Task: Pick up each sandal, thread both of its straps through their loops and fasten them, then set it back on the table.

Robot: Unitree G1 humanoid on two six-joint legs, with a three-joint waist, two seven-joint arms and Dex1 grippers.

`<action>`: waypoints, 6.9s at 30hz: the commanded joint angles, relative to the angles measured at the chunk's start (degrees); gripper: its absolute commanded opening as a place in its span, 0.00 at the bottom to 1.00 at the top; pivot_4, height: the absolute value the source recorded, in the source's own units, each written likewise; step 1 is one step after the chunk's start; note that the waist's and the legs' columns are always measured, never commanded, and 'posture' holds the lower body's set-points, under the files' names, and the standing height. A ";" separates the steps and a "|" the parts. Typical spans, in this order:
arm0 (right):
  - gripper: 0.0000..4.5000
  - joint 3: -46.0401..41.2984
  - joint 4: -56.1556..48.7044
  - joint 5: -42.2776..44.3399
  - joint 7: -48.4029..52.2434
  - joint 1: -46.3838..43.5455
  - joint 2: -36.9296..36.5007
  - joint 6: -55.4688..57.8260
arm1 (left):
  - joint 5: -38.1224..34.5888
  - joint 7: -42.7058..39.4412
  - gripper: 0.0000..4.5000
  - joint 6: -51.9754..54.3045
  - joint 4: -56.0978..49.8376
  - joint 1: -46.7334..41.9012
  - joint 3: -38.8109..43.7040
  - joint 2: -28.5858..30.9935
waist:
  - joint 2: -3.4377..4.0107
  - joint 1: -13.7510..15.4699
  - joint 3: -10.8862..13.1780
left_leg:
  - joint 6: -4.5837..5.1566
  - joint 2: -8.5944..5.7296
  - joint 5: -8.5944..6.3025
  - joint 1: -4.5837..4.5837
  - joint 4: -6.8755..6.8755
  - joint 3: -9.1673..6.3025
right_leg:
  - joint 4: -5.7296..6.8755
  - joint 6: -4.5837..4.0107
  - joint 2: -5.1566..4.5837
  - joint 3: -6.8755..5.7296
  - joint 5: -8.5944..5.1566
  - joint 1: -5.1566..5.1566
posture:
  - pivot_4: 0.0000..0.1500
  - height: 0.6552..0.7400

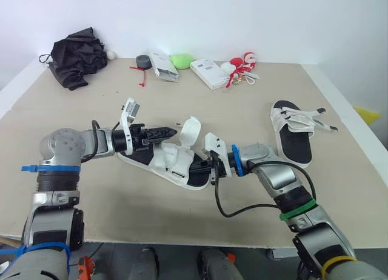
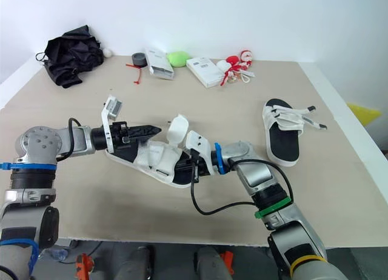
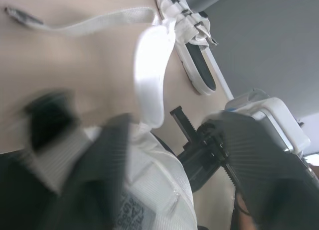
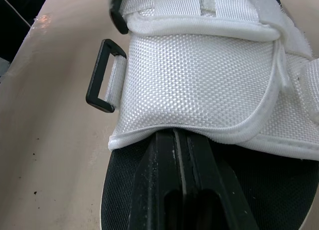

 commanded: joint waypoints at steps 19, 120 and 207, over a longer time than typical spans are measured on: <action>0.00 3.71 1.44 -3.29 -0.88 1.89 -0.62 1.33 | 3.07 -5.75 0.98 0.67 19.59 -11.97 15.97 3.71 | 0.00 -0.36 0.00 | -0.05 0.00 0.00 0.01 0.00 -0.02 | -0.01 -0.01 0.00 -0.02 0.00 0.01 | 1.00 0.98; 0.00 2.76 -0.47 -2.57 -2.17 3.01 -0.03 2.96 | 30.44 -27.25 0.02 -19.21 39.83 -18.97 -4.95 -5.56 | -0.14 -1.12 -0.09 | -0.34 -0.12 0.10 -0.13 -0.12 -0.10 | -0.12 0.10 -0.12 -0.10 -0.02 -0.06 | 1.00 0.98; 0.00 4.32 11.49 -9.84 -3.71 -2.86 -4.54 -13.27 | 31.65 -16.02 0.63 -6.26 35.20 -22.73 5.60 -3.29 | -0.04 -1.31 -0.24 | -0.36 -0.24 0.18 0.01 -0.13 -0.12 | -0.12 0.23 -0.12 0.08 0.12 0.02 | 1.00 0.98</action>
